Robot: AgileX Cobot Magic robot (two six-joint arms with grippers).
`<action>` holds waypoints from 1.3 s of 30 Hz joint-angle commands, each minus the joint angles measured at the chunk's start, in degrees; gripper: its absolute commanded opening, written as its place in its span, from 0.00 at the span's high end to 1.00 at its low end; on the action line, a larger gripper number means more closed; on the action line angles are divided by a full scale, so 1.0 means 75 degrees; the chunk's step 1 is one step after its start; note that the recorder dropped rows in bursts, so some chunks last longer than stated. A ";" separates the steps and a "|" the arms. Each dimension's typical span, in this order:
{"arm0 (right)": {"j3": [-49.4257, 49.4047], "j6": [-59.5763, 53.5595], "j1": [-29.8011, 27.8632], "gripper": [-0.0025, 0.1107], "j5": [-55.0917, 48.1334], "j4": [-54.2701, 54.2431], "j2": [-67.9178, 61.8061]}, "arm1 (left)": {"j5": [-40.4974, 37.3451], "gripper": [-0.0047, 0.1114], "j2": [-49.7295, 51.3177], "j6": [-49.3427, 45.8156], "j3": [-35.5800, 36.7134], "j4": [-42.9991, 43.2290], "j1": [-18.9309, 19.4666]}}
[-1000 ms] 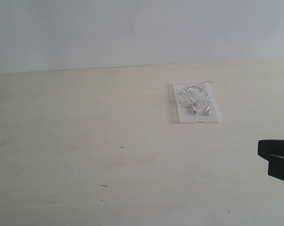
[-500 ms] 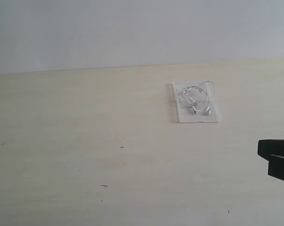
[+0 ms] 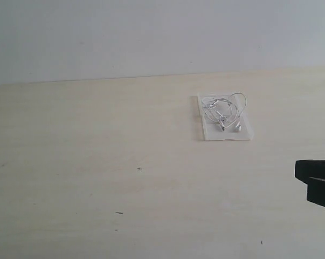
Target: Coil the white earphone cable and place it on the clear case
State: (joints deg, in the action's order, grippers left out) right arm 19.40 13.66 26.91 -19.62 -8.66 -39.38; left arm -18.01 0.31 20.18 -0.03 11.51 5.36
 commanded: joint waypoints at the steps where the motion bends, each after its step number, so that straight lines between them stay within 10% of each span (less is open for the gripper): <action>1: -0.0041 -0.0013 -0.0033 0.98 0.0083 0.0002 0.0041 | -0.0026 0.96 -0.0041 -0.0036 0.0004 -0.0047 0.0023; 9: -0.0082 -0.0646 -0.0307 0.98 0.0291 0.0287 0.0927 | -0.0026 0.96 -0.0041 -0.0036 0.0004 -0.0047 0.0023; 16: -0.1602 -0.0763 -0.2609 0.98 0.2505 -0.0164 0.3226 | -0.0026 0.96 -0.0041 -0.0036 0.0004 -0.0047 0.0023; 23: -0.2170 -0.1093 -0.4009 0.98 0.1528 -0.0437 0.4843 | -0.0026 0.96 -0.0041 -0.0036 0.0004 -0.0047 0.0023; 39: -0.2586 -0.1963 -0.4478 0.98 0.0370 -0.0651 0.5066 | -0.0026 0.96 -0.0041 -0.0036 0.0004 -0.0047 0.0023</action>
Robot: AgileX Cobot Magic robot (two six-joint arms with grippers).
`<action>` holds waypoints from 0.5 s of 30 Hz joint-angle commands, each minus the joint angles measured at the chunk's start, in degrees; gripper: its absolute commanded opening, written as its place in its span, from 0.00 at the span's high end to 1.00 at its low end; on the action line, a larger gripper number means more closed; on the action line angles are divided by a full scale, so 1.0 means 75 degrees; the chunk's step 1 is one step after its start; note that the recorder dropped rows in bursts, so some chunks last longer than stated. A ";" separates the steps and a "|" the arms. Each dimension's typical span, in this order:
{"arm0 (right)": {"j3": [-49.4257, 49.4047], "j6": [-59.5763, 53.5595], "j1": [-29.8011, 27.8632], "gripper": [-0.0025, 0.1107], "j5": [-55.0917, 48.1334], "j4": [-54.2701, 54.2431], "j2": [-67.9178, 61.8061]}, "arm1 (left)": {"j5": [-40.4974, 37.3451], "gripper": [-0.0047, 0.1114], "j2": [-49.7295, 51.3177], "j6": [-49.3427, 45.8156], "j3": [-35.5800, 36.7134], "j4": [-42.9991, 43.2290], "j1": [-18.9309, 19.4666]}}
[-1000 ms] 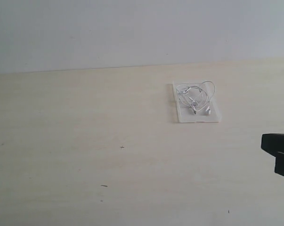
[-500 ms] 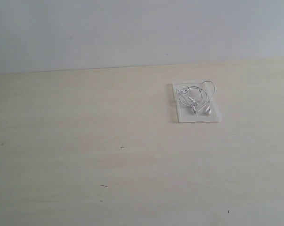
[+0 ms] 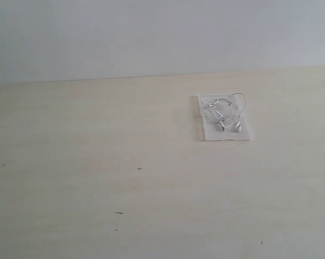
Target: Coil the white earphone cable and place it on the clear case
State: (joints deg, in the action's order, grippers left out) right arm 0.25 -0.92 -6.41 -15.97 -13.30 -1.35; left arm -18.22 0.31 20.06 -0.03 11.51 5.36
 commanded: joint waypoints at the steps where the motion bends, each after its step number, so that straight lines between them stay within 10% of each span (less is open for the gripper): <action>1: -0.0033 -0.0019 -0.0035 0.98 -0.0116 -0.0033 -0.0005 | 0.0001 0.96 -0.0041 -0.0021 0.0004 -0.0047 0.0023; 15: -0.0033 0.2285 -0.0035 0.98 -0.0488 0.1630 0.0139 | 0.0001 0.96 -0.0041 -0.0021 0.0004 -0.0047 0.0023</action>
